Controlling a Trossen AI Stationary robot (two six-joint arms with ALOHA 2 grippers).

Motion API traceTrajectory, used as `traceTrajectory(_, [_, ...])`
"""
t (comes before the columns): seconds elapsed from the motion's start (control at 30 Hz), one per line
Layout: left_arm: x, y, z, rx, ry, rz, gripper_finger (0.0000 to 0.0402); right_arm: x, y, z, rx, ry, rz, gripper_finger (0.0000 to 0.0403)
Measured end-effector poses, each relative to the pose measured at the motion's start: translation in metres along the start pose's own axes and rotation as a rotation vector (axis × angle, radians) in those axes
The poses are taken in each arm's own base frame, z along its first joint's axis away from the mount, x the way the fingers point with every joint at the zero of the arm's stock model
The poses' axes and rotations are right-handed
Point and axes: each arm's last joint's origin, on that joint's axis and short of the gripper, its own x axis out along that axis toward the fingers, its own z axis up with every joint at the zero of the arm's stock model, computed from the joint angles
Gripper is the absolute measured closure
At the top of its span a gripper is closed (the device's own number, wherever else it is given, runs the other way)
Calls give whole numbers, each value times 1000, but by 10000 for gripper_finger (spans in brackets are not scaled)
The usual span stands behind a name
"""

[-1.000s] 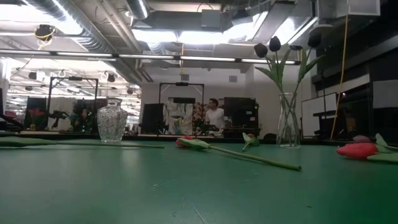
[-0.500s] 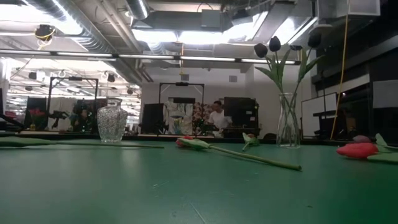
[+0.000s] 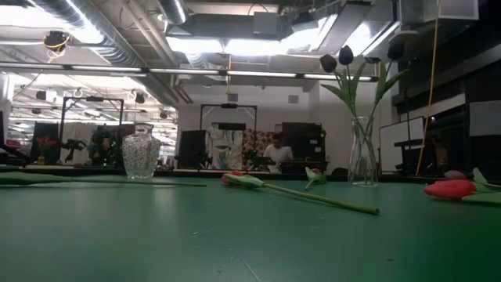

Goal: Sort flowers into vase by color
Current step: Put the bottom dark red flower into the bottom transparent vase

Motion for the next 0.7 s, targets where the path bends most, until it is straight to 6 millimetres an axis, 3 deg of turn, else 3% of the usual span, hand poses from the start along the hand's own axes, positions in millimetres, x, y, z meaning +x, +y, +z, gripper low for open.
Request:
traceTrajectory(0.3, [-3, -8, 4, -10, 4, -9, 398, 1, 1, -1, -2, -2, 32, 179])
traceTrajectory(0.7, [8, -22, 9, 22, 120, -94, 398, 1, 2, -1, -33, 0, 54, 330])
